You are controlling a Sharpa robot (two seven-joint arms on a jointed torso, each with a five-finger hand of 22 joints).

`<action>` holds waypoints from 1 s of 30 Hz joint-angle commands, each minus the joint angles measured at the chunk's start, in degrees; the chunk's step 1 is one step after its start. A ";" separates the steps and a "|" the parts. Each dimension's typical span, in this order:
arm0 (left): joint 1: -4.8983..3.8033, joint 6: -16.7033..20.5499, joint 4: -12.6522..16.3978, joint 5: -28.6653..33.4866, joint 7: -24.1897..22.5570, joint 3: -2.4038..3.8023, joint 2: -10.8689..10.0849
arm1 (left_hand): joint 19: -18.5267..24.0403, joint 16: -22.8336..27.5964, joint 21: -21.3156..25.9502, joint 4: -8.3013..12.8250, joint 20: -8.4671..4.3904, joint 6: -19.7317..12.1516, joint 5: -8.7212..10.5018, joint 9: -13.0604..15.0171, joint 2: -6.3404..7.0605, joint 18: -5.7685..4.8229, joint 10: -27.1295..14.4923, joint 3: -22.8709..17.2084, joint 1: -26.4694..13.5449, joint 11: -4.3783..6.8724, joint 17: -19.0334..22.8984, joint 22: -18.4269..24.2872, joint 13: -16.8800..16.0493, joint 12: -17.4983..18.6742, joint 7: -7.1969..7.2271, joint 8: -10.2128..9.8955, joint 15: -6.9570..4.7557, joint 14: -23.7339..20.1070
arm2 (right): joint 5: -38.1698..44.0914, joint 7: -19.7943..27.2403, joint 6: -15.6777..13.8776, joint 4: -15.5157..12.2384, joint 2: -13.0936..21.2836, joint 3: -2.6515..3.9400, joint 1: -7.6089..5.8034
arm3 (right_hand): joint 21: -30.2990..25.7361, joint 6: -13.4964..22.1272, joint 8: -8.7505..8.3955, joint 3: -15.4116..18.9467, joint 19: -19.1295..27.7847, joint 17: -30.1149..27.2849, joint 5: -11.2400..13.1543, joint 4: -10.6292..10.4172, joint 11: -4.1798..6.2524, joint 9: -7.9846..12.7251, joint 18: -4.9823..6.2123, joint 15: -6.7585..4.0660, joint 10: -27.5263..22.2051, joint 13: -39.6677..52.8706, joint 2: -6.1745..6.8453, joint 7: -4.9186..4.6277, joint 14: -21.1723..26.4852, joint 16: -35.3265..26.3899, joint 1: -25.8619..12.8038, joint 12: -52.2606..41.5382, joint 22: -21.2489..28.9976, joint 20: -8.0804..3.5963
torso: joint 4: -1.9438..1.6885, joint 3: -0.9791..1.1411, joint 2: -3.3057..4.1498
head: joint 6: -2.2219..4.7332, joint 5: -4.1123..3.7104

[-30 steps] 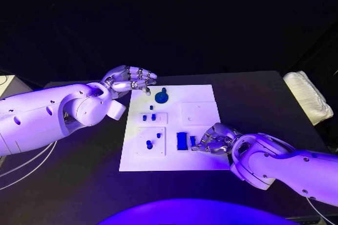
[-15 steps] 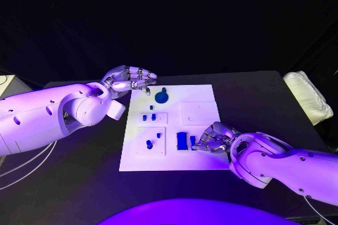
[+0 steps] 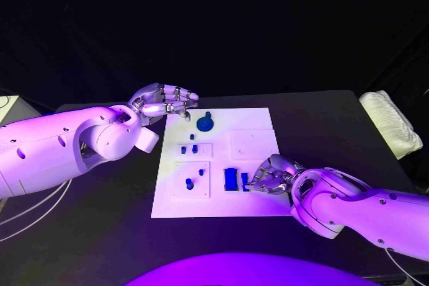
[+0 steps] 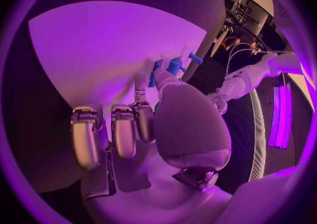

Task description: Assemble the parts on the task board

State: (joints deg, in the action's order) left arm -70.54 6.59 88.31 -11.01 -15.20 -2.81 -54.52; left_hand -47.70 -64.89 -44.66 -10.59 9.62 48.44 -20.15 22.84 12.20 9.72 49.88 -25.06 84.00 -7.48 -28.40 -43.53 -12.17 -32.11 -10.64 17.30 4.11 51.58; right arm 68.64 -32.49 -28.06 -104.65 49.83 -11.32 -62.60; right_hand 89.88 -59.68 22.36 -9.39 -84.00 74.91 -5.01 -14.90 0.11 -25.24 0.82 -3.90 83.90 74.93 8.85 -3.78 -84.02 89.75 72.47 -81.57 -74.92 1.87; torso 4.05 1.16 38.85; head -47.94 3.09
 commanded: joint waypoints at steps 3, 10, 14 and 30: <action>-0.02 -0.71 -0.04 0.52 -0.42 0.02 0.14 | -0.04 0.33 0.38 -0.08 0.21 0.34 -0.14 -0.05 -0.57 0.69 -0.19 -0.20 0.02 -0.16 0.10 0.00 0.06 -0.30 -0.21 0.08 -0.02 -0.32 | -1.30 3.39 -3.74 -1.05 0.96 0.05 0.02 | 0.12 0.07 -0.56 1.14 -6.00 14.82 -2.77 -1.73 0.19 0.06 -0.82 -0.12 2.76 10.86 0.89 -0.27 -5.92 0.09 -3.14 0.53 -15.08 0.10 | -0.01 0.04 -0.04 | 0.24 0.01; 0.00 -0.45 -0.54 1.56 -1.56 -0.03 0.43 | 0.01 0.20 0.82 -1.22 0.37 0.09 0.16 -0.14 -0.44 0.63 -0.29 0.44 -1.41 -0.22 0.09 0.20 0.08 -0.35 -0.22 -0.06 0.12 -0.24 | -12.43 16.48 -8.32 -0.95 2.78 0.34 -1.78 | -0.97 2.19 -1.53 2.88 -5.74 13.61 -7.19 -1.51 -0.42 0.23 -0.61 0.35 1.73 9.93 0.57 -0.97 -5.63 -0.64 -5.22 2.68 -14.80 0.44 | 0.18 -0.20 -0.29 | 0.86 -0.16; 0.21 0.15 -1.16 2.83 -3.62 -0.08 0.79 | -0.20 -0.10 2.12 -3.00 0.62 -0.45 0.87 -0.22 0.39 0.68 -0.49 2.13 -3.06 -0.22 0.00 1.04 0.00 -0.61 -0.16 -0.25 0.21 -0.22 | -25.05 28.48 -8.60 2.63 2.72 0.61 -3.63 | -11.87 4.70 -2.48 1.76 -2.95 10.47 -7.32 -0.20 -1.39 0.31 1.42 1.14 -2.44 6.27 -0.72 -2.06 -4.74 -2.74 -1.02 10.73 -11.88 1.16 | 0.50 -0.51 -0.93 | 1.18 -0.34; 3.17 5.30 -14.70 12.03 -11.58 -0.05 8.57 | 1.59 -0.92 33.13 -5.95 5.16 -2.02 11.76 -2.64 -4.77 0.83 5.15 15.68 0.18 -0.51 0.89 23.40 6.61 14.37 1.99 -2.91 0.80 2.26 | -57.15 50.24 1.18 29.62 -6.17 3.11 -7.35 | -83.59 10.26 -5.94 -16.50 24.74 -34.79 -0.14 1.90 -6.31 3.36 9.51 7.23 -25.17 -41.57 1.95 -5.76 26.81 -55.58 7.24 65.81 24.49 7.54 | 0.91 -1.44 -4.87 | 7.32 0.06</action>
State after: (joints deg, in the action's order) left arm -67.45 9.91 74.67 -2.96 -22.87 -2.93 -46.45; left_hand -46.14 -65.76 -11.93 -16.57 14.69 46.34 -8.17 20.20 7.31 9.71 54.75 -9.51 83.76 -7.96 -27.48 -20.39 -5.67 -17.99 -8.98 14.44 4.82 53.88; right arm 18.64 10.94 -31.84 -76.31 44.03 -8.25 -69.88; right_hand 7.40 -49.06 16.46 -25.19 -60.22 40.97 -5.20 -12.90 -5.81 -21.96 9.80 3.08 58.49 34.69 10.55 -9.19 -58.54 35.75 79.81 -16.88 -51.34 9.20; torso 4.80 -0.30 35.09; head -41.46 2.89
